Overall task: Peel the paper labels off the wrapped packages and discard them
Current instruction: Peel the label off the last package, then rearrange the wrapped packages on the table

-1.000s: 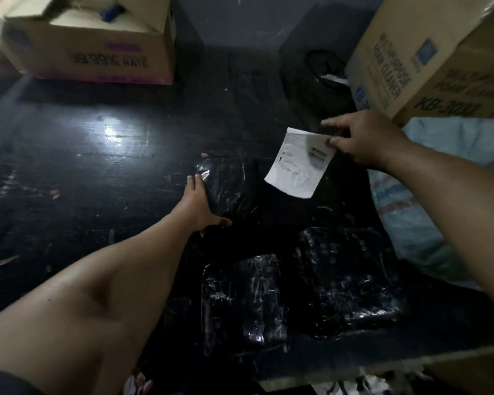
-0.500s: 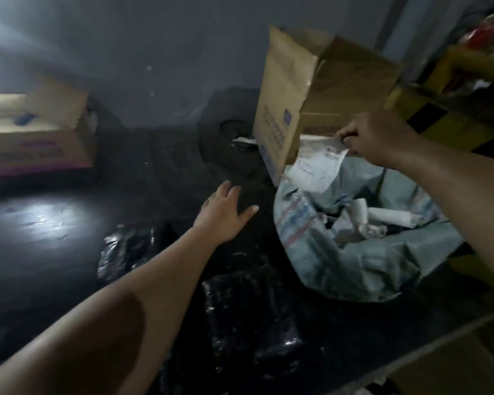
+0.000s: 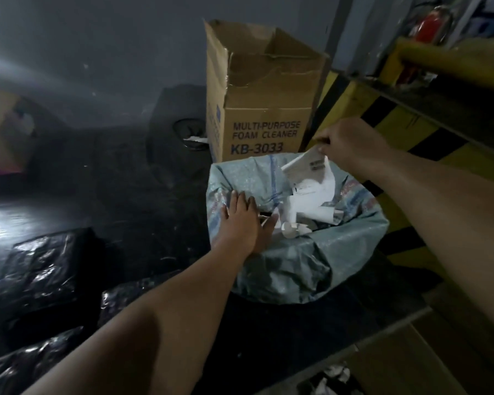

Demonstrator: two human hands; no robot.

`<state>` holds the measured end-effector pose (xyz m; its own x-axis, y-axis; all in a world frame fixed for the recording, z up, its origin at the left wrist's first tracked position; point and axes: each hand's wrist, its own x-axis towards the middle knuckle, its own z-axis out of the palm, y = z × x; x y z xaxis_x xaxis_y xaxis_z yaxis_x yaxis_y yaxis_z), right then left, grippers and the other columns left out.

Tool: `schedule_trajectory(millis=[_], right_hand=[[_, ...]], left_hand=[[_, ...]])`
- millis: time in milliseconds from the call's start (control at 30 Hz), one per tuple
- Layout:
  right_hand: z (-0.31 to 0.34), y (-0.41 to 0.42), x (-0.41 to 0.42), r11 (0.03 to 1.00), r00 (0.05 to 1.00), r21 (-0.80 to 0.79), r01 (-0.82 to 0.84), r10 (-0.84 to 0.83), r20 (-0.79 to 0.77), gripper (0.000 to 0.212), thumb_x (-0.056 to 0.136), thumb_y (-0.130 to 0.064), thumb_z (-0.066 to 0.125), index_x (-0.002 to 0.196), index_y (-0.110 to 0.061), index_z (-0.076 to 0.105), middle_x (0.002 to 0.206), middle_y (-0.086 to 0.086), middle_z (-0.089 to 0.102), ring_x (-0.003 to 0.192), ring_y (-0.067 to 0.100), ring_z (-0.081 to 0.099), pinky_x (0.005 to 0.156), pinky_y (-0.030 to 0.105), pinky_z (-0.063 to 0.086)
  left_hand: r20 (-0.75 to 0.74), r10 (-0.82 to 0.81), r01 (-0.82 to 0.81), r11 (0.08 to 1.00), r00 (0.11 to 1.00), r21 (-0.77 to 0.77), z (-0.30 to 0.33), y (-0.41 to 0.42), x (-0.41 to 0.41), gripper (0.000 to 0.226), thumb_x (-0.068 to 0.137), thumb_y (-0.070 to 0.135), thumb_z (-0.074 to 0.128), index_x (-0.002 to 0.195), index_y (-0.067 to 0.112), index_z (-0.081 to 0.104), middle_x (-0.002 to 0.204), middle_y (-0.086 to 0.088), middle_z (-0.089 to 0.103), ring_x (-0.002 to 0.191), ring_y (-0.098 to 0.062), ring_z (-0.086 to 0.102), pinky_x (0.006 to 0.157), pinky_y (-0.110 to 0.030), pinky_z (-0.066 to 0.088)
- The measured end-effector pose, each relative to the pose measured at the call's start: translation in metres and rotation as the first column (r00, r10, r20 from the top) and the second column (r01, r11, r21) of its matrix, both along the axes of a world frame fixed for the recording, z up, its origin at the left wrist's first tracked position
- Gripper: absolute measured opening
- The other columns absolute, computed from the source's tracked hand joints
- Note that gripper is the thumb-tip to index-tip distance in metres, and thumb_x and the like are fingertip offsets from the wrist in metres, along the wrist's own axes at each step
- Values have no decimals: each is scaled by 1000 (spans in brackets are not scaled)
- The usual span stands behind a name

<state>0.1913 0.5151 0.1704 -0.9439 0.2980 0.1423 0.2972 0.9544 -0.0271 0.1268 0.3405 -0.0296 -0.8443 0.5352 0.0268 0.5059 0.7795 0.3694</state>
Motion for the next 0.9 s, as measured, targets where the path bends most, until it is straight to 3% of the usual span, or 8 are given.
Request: schedule_trajectory(millis=[67,167,233,367,500,667,900], right_hand=[[0,3,-5,1000,999,-13,-17,17,-27,24,96,-18,56,109,-7,73,114,15,69,99,28,63,84,34,51],[3,7,-12,993,998,-111,-34,39,45,34,98,-14,55,131,-6,60,135,16,57,118,31,55,91,29,43],[1,7,-14,994,998,-106,-24,31,61,37,98,-17,55,135,-12,57,138,12,55,119,30,54,94,29,45],[-5,4,-17,998,1000,-61,-25,26,10,22,95,-21,59,111,-14,72,117,10,68,97,28,62,86,40,54],[-5,4,-14,992,999,-123,-31,36,31,30,96,-23,58,124,-17,65,130,8,61,110,28,58,88,33,45],[-11,-2,-11,990,997,-137,-42,49,53,40,95,-36,58,129,-15,61,127,9,62,108,27,59,84,33,46],[-29,-38,-22,985,987,-173,-25,51,150,56,93,-48,57,138,-16,52,142,10,52,126,29,51,98,36,40]], left_hand=[[-39,-4,3,1000,999,-19,-2,-2,-1,91,94,74,22,159,10,21,168,-10,8,154,-24,-9,123,-46,-6],[-57,-36,34,999,998,-34,2,-7,1,92,95,74,19,158,7,20,167,-11,10,155,-23,-8,124,-43,-6],[-32,-35,34,999,999,-30,4,-8,2,94,95,74,19,159,4,16,167,-11,10,155,-23,-6,124,-40,-5],[-21,-30,30,999,999,-20,5,-10,2,99,95,75,21,159,1,10,168,-12,10,155,-22,-4,125,-38,-5],[-28,-46,45,999,999,-25,4,-12,2,99,94,75,22,159,1,11,167,-13,11,155,-23,-2,123,-36,-6],[1,-52,52,998,999,-26,6,-12,2,101,93,77,20,159,2,8,168,-13,8,155,-23,-4,125,-38,-5],[27,-57,55,996,998,67,31,-39,-12,93,97,68,34,159,4,7,168,-10,4,155,-23,-4,125,-42,6]])
